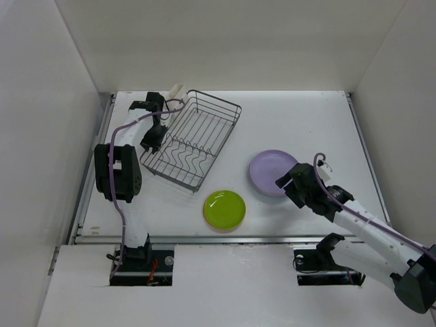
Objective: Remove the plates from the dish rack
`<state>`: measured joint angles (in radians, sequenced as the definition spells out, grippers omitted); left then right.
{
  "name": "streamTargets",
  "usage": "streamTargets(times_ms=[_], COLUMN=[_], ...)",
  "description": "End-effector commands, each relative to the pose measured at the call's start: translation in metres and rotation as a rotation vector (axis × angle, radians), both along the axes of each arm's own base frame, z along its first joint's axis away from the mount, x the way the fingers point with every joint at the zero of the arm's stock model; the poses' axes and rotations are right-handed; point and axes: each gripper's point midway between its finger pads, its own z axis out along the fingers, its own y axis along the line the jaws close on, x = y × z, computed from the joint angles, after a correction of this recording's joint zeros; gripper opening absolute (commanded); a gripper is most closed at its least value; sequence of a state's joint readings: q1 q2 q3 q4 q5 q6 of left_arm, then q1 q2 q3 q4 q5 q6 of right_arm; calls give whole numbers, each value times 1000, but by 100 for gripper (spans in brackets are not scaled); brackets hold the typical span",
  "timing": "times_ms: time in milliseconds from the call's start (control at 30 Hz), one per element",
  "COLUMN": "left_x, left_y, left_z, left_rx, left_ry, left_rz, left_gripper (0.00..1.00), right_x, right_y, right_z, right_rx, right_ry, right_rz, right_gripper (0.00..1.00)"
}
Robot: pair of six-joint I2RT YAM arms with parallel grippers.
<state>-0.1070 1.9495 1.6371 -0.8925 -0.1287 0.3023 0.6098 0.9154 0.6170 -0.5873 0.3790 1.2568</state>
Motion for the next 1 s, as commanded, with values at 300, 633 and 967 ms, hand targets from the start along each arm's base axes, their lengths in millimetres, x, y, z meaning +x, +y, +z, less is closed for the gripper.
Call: streamTargets(times_ms=[300,633,967], left_x=[16,-6,-67], left_y=[21,-4,49], left_z=[59,135,230], left_rx=[63,-118,6], left_ry=[-172,-355,-770], left_rz=[53,96,392], left_gripper=[60,100,100], right_x=[32,53,-27], right_y=[26,25,-80], right_z=[43,48,185], right_rx=[2,-112,-176], right_ry=[-161,-136,-453], right_rz=[139,132,-14], right_gripper=[75,75,100])
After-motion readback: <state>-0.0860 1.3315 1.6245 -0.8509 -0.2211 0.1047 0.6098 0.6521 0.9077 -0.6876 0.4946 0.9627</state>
